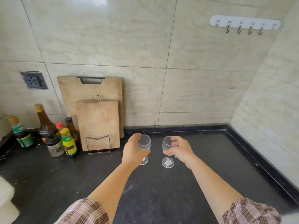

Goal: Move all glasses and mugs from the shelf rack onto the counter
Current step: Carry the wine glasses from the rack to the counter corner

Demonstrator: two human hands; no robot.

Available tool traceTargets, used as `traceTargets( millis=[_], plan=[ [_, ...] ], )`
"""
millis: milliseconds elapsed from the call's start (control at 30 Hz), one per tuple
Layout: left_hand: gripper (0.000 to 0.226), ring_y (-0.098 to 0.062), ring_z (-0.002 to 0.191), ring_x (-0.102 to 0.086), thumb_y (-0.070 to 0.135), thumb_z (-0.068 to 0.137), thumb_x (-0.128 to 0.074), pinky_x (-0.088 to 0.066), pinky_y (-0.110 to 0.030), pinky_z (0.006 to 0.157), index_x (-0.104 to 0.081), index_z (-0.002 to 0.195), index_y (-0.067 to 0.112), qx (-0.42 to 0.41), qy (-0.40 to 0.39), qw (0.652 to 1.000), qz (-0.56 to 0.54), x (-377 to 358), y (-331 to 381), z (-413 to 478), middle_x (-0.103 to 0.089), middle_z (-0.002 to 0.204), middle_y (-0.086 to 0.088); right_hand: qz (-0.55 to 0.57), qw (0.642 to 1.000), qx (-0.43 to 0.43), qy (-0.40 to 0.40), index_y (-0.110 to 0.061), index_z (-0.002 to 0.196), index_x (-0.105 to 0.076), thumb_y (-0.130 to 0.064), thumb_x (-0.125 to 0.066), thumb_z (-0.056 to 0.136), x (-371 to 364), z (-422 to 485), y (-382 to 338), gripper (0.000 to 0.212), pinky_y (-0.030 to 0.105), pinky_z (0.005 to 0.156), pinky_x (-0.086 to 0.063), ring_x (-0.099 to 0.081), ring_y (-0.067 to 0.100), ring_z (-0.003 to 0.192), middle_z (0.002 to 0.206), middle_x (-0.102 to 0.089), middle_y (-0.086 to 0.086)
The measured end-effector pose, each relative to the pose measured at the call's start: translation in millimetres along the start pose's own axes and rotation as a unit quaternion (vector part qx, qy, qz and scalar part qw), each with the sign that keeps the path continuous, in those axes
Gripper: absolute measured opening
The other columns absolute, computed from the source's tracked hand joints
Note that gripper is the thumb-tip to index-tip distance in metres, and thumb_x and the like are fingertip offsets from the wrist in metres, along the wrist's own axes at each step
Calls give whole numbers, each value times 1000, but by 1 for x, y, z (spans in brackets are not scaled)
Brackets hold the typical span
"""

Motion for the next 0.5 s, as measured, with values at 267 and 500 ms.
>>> traceTargets(
  millis=[267,500],
  plan=[
    [64,-10,95,-54,17,69,-80,-45,-21,74,-50,125,28,79,-10,997,16,-96,-23,97,-61,120,5,-16,999,-42,-23,-28,124,-54,-7,-83,66,30,127,51,69,31,74,-50,-59,24,106,116,-55,4],
    [64,-12,97,-55,20,70,-80,-37,-7,58,-48,123,33,100,-6,994,53,-146,-58,161,-57,124,6,-15,998,-55,-40,-29,127,-51,-8,-83,67,26,212,84,70,29,80,-46,-55,18,104,112,-54,-4]
  ],
)
Point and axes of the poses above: each hand's wrist, its own z-axis towards the middle knuckle, its own x-axis out of the back of the hand, y = z × x, the point moved 3 cm from there along z, towards the middle knuckle
